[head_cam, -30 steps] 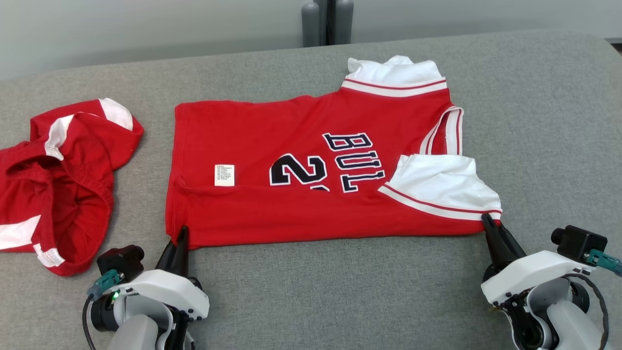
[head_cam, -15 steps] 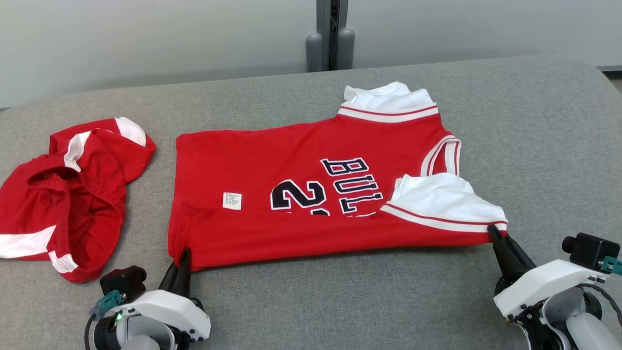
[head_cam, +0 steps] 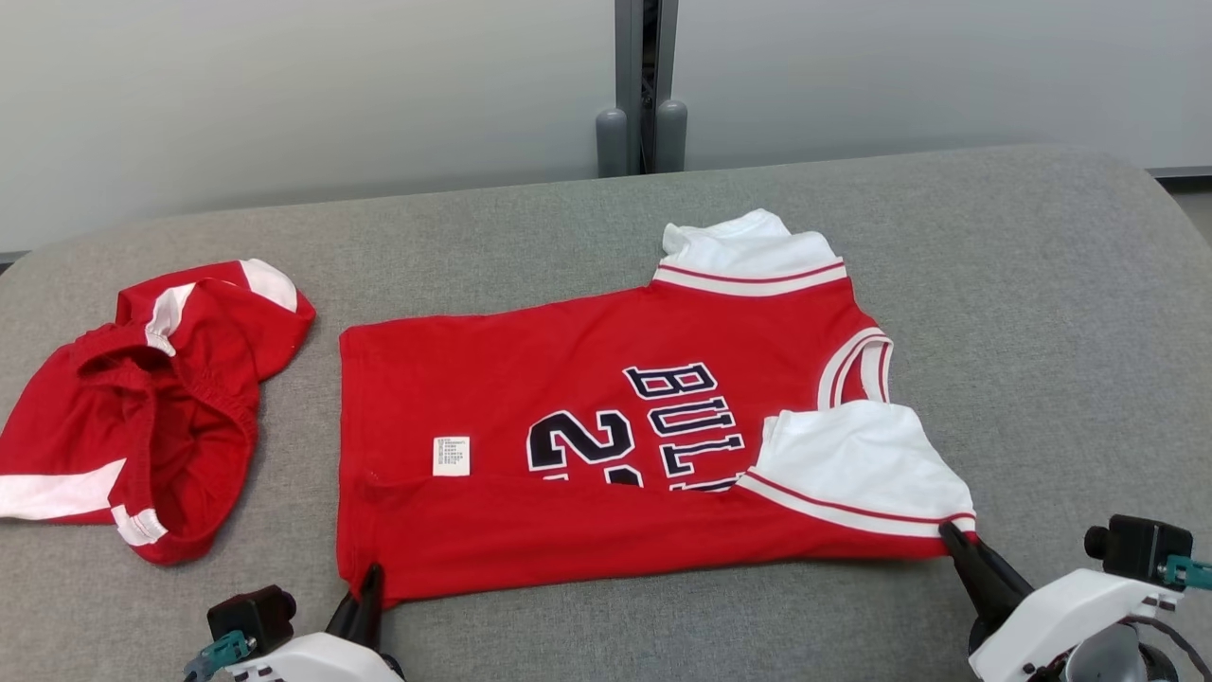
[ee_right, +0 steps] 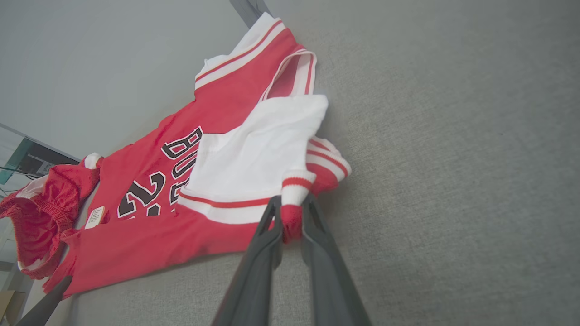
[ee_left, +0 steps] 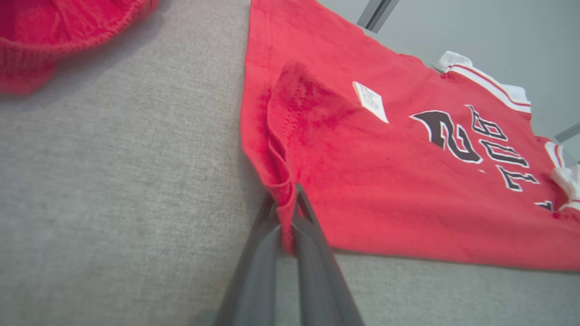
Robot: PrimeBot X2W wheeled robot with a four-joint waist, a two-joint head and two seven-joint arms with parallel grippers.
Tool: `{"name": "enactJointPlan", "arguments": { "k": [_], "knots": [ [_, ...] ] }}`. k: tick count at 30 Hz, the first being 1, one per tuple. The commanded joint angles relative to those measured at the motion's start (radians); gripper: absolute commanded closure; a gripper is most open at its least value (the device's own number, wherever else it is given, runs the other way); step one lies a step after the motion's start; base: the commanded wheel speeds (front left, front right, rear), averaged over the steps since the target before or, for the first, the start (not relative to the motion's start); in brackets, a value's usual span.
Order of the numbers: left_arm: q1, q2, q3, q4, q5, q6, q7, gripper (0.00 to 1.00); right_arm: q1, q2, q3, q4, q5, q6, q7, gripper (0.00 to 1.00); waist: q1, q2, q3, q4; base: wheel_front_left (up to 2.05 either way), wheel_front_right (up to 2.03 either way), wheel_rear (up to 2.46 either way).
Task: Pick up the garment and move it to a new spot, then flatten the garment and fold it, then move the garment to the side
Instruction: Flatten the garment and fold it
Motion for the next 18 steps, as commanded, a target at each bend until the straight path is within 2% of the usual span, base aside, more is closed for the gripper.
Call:
{"name": "enactJointPlan", "arguments": {
  "k": [1, 7, 18],
  "knots": [
    [0.025, 0.007, -0.002, -0.019, -0.005, 0.010, 0.009, 1.00, 0.025, -0.001, -0.011, -0.014, -0.004, 0.001, 0.020, 1.00, 0.0000, -0.0001, -0.009, 0.002, 0.00, 0.00, 0.00],
    [0.097, 0.013, -0.006, -0.084, -0.010, 0.035, 0.039, 1.00, 0.090, 0.007, -0.042, -0.056, -0.013, 0.001, 0.081, 1.00, 0.0000, -0.0001, -0.026, 0.002, 0.00, 0.00, 0.00],
    [0.166, 0.012, -0.027, -0.182, -0.020, 0.074, 0.083, 1.00, 0.130, 0.037, -0.081, -0.102, -0.043, 0.001, 0.128, 1.00, 0.0000, -0.0001, -0.019, 0.003, 0.00, 0.00, 0.00]
  ]
}}
